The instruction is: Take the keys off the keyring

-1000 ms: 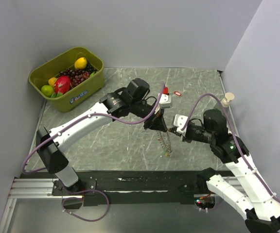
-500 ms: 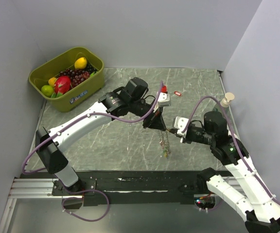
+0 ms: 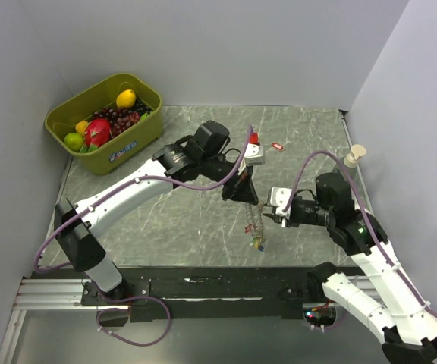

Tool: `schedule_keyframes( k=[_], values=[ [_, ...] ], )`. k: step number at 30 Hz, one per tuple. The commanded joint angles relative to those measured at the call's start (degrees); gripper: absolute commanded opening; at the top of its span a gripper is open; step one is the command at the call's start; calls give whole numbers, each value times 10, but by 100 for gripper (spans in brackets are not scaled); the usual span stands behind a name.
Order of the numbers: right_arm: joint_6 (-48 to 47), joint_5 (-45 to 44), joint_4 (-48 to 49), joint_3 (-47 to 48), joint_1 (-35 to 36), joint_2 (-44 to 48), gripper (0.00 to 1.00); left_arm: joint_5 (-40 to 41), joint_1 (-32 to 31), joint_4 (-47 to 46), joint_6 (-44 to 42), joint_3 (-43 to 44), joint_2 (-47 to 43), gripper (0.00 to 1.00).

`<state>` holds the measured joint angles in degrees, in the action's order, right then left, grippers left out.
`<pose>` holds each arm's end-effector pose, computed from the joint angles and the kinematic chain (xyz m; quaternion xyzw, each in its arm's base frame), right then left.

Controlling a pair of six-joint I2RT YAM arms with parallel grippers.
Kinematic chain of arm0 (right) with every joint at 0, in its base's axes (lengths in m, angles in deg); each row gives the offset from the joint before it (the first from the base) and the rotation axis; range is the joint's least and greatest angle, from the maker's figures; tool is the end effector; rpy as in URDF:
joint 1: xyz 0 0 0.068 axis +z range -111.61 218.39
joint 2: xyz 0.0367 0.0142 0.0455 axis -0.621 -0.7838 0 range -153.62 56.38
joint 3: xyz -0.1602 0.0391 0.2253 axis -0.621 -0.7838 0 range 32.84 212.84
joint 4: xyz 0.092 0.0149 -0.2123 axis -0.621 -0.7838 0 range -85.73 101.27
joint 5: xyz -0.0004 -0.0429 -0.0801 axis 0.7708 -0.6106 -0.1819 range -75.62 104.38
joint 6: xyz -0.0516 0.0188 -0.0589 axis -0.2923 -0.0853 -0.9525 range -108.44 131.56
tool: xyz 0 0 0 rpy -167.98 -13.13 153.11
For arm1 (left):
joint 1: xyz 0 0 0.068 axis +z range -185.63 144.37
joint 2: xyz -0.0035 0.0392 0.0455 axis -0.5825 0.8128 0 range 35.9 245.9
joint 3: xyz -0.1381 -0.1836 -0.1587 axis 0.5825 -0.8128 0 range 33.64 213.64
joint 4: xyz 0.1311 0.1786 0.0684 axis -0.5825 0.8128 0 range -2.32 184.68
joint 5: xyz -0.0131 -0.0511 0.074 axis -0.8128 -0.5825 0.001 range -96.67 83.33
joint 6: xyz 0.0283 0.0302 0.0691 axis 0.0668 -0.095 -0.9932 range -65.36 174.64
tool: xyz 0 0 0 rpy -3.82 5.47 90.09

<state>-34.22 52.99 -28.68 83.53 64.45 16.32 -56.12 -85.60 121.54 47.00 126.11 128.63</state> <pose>0.0915 0.0931 0.3230 -0.6131 0.5616 0.1994 0.5186 0.1813 -0.2981 0.3760 0.5584 0.6087 -0.4983 0.2635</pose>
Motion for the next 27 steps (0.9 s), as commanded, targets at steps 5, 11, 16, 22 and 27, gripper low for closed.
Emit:
schedule_keyframes(
  k=[5, 11, 16, 22, 27],
  values=[
    [-47, 31, -146, 119, 0, 16, 41, -35, 10, -39, 10, 9, -33, 1],
    [46, 35, -79, 153, -4, -12, 38, -49, 11, -38, 10, 10, -31, 1],
    [89, 70, -26, 129, -31, -46, 36, -83, 10, -28, -4, 16, -32, 1],
    [102, 254, -41, 134, -108, -66, 38, -113, 12, -9, -21, 20, -37, 1],
    [111, 362, -44, 131, -138, -79, 39, -114, 14, -9, -23, 20, -44, 1]
  ],
)
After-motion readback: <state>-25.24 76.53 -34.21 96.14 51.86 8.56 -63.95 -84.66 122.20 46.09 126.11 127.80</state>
